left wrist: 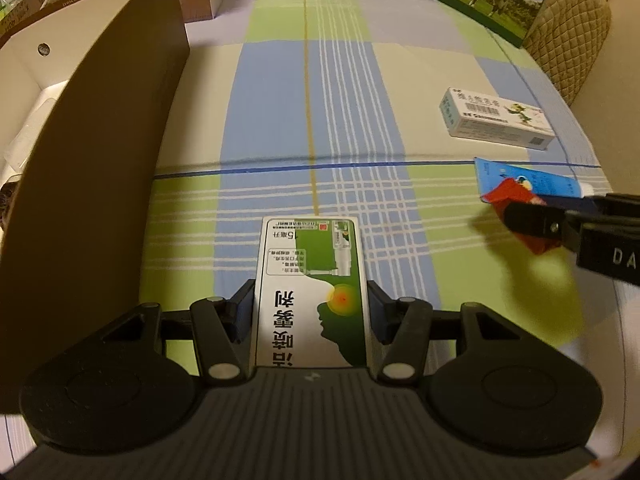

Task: Organize objects
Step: 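Carry the medicine box and the red packet in both grippers toward the brown box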

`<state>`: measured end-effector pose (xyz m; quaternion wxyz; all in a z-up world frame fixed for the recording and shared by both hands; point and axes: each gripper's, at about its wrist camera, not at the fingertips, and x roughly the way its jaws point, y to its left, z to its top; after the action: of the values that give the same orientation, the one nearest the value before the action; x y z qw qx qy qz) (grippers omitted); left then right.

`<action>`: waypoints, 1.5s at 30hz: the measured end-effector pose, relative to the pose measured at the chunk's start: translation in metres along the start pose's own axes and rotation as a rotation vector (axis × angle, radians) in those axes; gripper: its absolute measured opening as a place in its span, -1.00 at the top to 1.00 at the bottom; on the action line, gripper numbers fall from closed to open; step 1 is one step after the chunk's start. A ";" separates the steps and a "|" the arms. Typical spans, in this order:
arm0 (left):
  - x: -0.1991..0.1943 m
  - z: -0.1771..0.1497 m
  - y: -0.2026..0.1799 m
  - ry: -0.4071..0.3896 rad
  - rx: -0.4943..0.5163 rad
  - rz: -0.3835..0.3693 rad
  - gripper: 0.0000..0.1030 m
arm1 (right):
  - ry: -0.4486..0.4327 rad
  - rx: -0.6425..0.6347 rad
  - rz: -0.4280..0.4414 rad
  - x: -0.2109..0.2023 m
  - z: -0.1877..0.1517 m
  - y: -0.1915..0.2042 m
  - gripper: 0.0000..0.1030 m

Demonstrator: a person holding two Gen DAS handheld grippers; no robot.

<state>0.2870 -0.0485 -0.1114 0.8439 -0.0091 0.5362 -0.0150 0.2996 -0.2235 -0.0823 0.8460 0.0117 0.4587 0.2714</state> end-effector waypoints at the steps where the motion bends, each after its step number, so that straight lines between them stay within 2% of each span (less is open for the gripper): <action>1: -0.004 -0.002 0.000 -0.006 0.001 -0.005 0.01 | -0.003 0.000 0.005 -0.003 -0.001 0.002 0.48; 11: -0.039 -0.022 0.001 -0.052 0.027 -0.043 0.01 | -0.034 0.007 0.046 -0.033 -0.013 0.021 0.48; 22: -0.025 -0.062 0.007 0.047 0.060 -0.062 0.00 | 0.021 0.050 0.029 -0.042 -0.044 0.024 0.48; 35: -0.019 -0.053 0.001 0.044 0.082 -0.043 0.01 | 0.011 0.064 0.015 -0.051 -0.051 0.020 0.48; 45: -0.044 -0.052 0.005 -0.011 0.070 -0.059 0.01 | -0.006 0.045 0.032 -0.052 -0.045 0.031 0.48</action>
<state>0.2210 -0.0423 -0.0940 0.8457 0.0048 0.5303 -0.0587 0.2277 -0.2318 -0.0596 0.8424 0.0389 0.4619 0.2747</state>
